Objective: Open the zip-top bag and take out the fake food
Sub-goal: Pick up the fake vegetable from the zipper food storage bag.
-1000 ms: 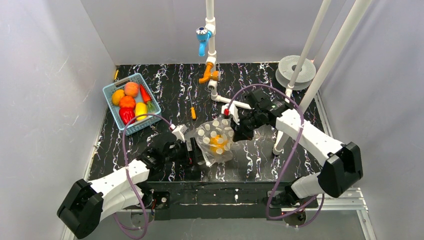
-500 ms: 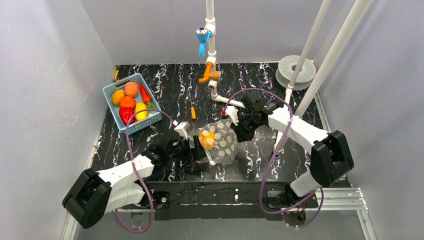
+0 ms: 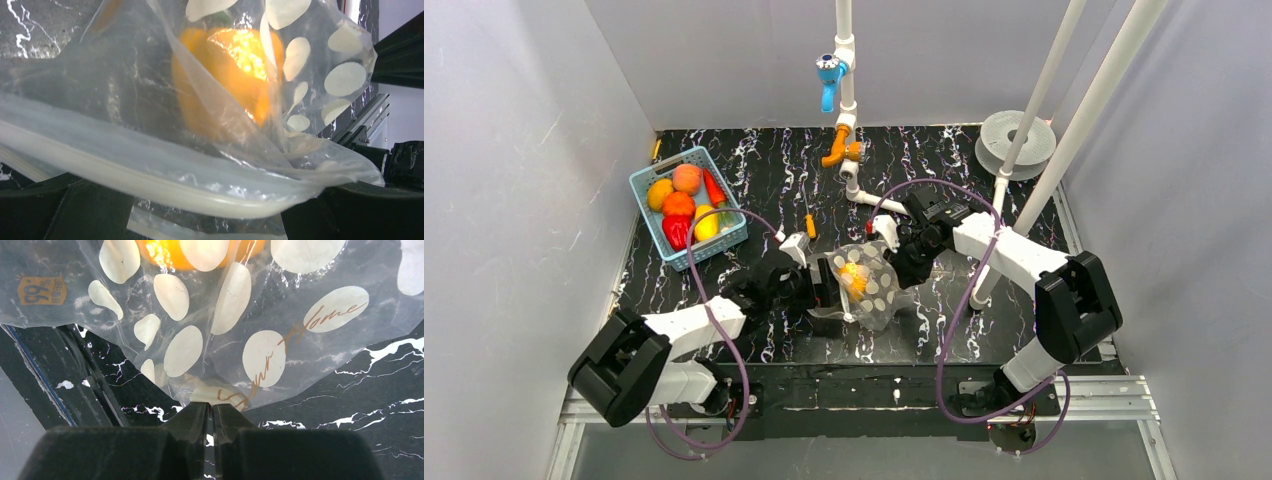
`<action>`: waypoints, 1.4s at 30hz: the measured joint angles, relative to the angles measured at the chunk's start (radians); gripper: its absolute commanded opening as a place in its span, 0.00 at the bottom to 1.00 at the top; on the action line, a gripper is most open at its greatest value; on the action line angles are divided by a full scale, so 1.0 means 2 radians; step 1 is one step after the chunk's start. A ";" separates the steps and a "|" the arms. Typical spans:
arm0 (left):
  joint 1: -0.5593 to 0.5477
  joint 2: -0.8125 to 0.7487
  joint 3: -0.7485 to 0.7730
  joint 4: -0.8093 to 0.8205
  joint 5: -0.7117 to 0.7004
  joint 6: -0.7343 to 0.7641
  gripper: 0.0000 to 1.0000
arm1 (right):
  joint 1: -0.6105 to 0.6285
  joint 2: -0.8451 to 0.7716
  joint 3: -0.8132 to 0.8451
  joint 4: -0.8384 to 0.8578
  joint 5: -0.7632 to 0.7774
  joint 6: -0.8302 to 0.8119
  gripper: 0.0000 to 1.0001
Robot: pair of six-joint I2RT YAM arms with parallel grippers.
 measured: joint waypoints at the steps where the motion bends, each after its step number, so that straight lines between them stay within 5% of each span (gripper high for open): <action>1: 0.000 0.008 0.003 0.004 -0.002 -0.001 0.96 | 0.000 0.001 0.000 0.000 0.000 0.000 0.14; 16: -0.012 0.102 0.053 0.048 0.011 -0.006 0.98 | 0.000 0.028 0.000 0.001 -0.004 0.003 0.12; 38: -0.046 0.181 0.149 -0.004 -0.020 0.024 0.90 | 0.000 0.042 0.000 0.011 -0.005 0.003 0.11; 42: -0.048 0.190 0.165 -0.026 -0.026 0.034 0.79 | 0.000 0.042 0.000 0.011 -0.005 0.003 0.11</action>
